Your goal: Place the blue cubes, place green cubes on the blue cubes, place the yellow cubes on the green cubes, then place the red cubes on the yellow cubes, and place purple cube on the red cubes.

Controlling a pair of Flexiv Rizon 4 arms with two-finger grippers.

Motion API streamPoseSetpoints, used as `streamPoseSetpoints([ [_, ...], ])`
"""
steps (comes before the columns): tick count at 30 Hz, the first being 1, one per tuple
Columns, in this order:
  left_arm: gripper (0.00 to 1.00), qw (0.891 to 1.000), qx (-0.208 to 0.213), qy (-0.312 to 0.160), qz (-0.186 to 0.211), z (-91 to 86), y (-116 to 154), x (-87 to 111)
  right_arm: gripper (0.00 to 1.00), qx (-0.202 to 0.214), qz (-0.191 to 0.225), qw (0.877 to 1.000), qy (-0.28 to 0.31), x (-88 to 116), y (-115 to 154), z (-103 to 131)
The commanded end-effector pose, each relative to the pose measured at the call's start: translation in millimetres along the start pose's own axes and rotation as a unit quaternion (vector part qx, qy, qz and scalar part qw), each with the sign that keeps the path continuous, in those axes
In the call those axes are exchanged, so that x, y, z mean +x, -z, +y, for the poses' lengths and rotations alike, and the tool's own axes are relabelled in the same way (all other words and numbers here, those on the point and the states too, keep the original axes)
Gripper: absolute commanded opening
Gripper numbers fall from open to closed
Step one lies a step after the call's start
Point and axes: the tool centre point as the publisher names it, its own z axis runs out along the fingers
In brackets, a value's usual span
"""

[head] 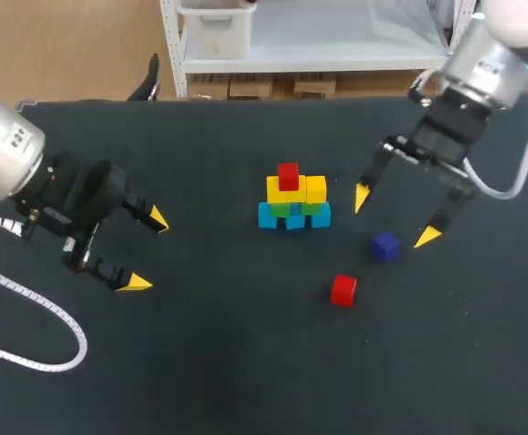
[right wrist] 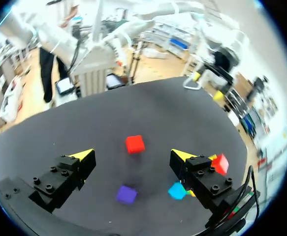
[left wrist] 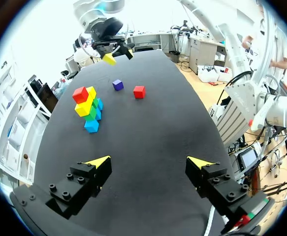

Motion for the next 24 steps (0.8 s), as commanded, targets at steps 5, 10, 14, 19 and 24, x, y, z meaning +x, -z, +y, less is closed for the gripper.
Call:
streamPoseSetpoints([
  [5, 1.0, 1.0, -0.001, -0.001, -0.001, 0.2, 0.0, 0.9, 1.0, -0.076, 0.05, 0.991, 0.097, -3.4, -34.0, -8.0],
  [10, 1.0, 1.0, -0.001, -0.001, -0.001, 0.2, 0.0, 0.9, 1.0, -0.084, 0.072, 0.987, 0.12, 2.4, -44.7, -10.6],
  [14, 1.0, 1.0, -0.001, -0.001, -0.001, 0.2, 0.0, 0.9, 1.0, -0.079, 0.104, 0.983, 0.132, 9.9, -54.2, -12.6],
  [19, 1.0, 1.0, -0.001, -0.001, -0.001, 0.2, 0.0, 0.9, 1.0, -0.082, 0.105, 0.982, 0.131, 15.1, -61.0, -13.8],
  [24, 1.0, 1.0, -0.001, -0.001, -0.001, 0.2, 0.0, 0.9, 1.0, -0.089, 0.105, 0.984, 0.113, 17.8, -67.1, -13.1],
])
